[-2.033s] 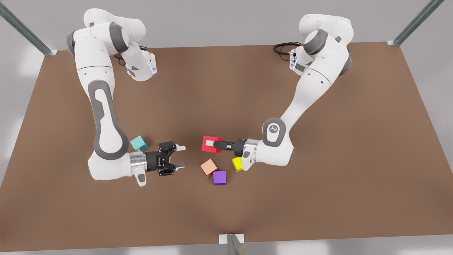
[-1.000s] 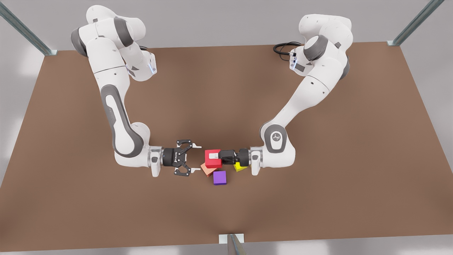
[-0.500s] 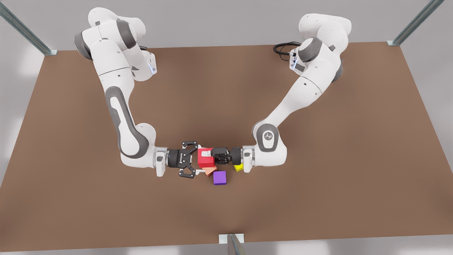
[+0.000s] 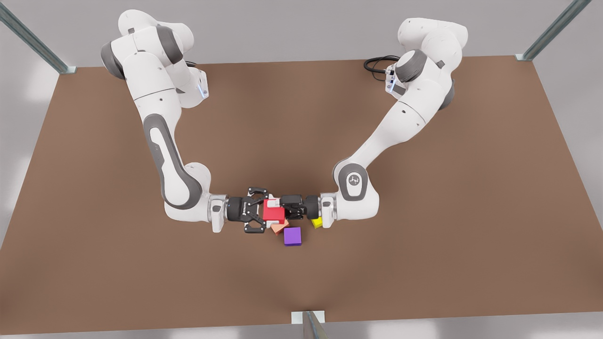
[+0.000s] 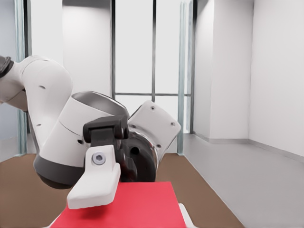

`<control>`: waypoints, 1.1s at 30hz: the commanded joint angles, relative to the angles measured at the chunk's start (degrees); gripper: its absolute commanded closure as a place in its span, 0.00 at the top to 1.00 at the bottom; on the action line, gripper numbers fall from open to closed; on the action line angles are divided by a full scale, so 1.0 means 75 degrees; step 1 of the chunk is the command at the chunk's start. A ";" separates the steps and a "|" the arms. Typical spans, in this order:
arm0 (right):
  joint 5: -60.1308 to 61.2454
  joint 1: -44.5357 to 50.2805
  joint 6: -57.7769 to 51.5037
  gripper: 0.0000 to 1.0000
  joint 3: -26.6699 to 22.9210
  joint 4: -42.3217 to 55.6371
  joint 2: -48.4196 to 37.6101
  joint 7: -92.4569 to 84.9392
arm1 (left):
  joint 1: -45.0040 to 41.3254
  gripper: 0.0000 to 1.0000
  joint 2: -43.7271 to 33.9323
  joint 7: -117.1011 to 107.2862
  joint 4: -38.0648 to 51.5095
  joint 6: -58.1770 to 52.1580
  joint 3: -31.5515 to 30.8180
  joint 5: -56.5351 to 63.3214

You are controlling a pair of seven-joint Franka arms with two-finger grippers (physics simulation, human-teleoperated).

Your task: Pick up red wooden cube and pass to hand red wooden cube and place in blue wooden cube

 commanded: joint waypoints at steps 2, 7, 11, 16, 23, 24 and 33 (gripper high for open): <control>0.0032 -0.0008 0.0018 0.64 0.0013 0.0003 -0.0009 -0.0196 | 0.0000 1.00 -0.0014 0.0340 -0.0026 -0.0001 -0.0006 -0.0089; 0.0020 -0.0043 0.0018 0.64 0.0001 0.0003 -0.0009 -0.0137 | 0.0246 1.00 -0.0084 0.0224 -0.0073 -0.0083 -0.0018 -0.0136; -0.0015 -0.0054 0.0018 0.64 -0.0011 -0.0008 -0.0009 -0.0125 | 0.1299 1.00 -0.0565 0.0035 -0.0788 -0.1101 -0.0041 0.0039; -0.2193 -0.0675 -0.0205 0.64 -0.0210 0.0062 -0.0008 0.0565 | 0.3199 1.00 -0.1912 -0.5621 -0.0263 -0.5739 -0.0041 0.6938; -1.0335 -0.1356 -0.1072 0.63 -0.0328 0.0542 -0.1063 0.7886 | 0.4583 1.00 -0.4219 -0.5345 0.0211 -0.9004 -0.0090 1.1431; -1.1531 -0.1017 -0.0967 0.63 -0.0327 0.0496 -0.1180 0.8767 | 0.2762 1.00 -0.6196 -0.3871 -0.2362 -0.7191 0.2877 1.0474; -1.3808 -0.0594 0.1342 0.64 -0.0398 -0.2129 -0.2200 1.3585 | 0.1512 1.00 -0.6061 -0.3574 -0.3437 -0.5837 0.4482 1.0036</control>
